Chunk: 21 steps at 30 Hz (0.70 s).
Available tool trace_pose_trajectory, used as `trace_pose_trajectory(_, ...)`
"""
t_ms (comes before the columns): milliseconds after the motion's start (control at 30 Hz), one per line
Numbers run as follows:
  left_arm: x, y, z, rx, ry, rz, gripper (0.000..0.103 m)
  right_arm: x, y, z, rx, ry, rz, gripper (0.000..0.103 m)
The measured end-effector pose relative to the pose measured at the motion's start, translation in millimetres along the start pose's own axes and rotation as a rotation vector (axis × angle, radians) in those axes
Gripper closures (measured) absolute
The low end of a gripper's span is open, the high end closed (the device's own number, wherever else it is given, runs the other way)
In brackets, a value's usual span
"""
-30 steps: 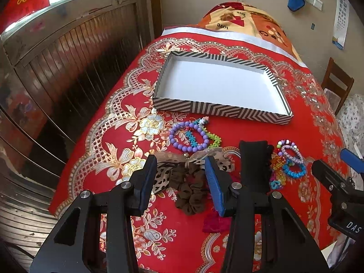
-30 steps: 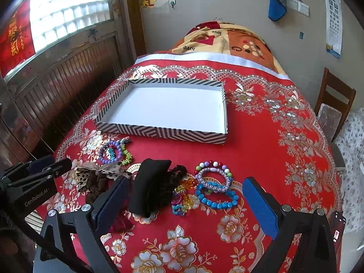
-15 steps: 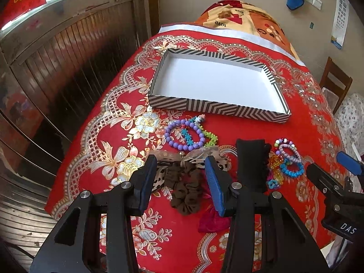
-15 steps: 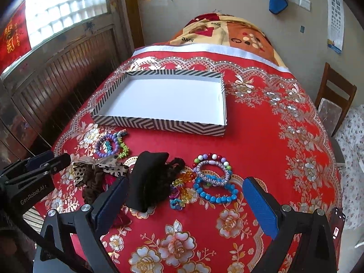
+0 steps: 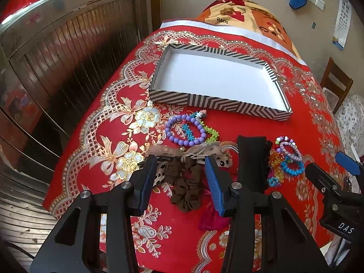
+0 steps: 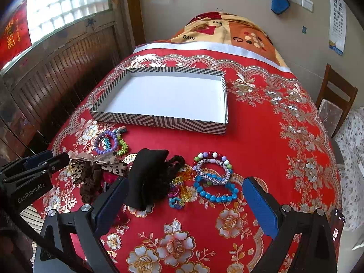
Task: Organize jewelry
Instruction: 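Hover both tools over the jewelry pile beside the striped white box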
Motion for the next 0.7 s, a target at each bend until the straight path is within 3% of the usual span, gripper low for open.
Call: trace_pose_trajectory(700, -7, -1, 0, -0.004, 0.031, 0.014, 0.06, -7, 0, -11, -0.015, 0.032, 0.005, 0.003)
Point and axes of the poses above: each gripper's, at about its wrist camera, not at the fingertips, and x roughly against the way its jaws point, z to its left, y to its top, the point moved 5 cm from there along -x, roughly the way its jaws point, and after that the axes turned 7 degrees about y, right-handed, at the moved point
